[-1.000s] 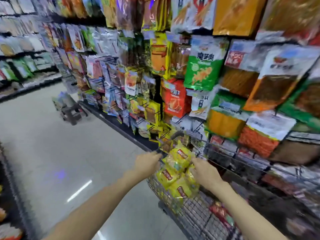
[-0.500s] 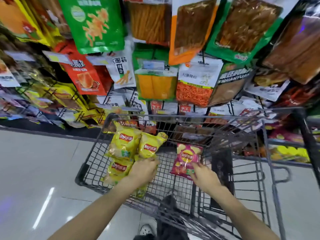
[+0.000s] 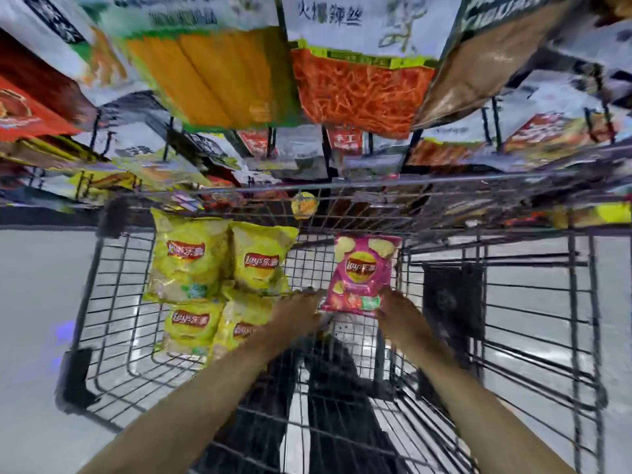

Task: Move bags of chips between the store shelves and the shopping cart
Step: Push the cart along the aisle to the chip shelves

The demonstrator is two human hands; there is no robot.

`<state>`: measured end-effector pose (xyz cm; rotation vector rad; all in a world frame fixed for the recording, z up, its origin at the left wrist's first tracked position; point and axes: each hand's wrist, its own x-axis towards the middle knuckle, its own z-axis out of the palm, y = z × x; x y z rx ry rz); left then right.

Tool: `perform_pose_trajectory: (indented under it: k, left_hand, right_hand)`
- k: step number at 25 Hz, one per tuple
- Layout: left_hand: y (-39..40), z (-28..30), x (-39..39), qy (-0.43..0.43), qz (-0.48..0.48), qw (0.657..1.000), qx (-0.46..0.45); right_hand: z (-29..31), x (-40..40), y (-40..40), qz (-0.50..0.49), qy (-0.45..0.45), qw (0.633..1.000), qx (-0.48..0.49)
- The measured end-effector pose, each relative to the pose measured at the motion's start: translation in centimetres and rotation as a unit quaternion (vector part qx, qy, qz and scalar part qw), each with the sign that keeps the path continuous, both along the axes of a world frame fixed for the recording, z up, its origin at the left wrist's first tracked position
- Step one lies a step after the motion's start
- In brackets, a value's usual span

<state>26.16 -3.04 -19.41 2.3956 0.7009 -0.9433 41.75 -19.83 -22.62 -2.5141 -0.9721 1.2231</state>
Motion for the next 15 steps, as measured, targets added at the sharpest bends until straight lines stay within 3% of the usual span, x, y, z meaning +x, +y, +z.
perform_pose_trajectory:
  k: [5, 8, 15]
  left_hand:
    - [0.4, -8.0, 0.0, 0.019, 0.051, 0.998, -0.034]
    - [-0.2, -11.7, 0.9, 0.001, 0.091, 0.994, -0.061]
    - [-2.0, -16.3, 3.0, -0.050, 0.299, 0.941, -0.152]
  right_hand:
    - [-7.5, 2.2, 0.4, -0.079, 0.036, 0.995, -0.042]
    - [-9.2, 2.8, 1.0, -0.149, 0.044, 0.988, 0.001]
    - [-13.2, 3.7, 2.7, -0.258, 0.160, 0.952, 0.035]
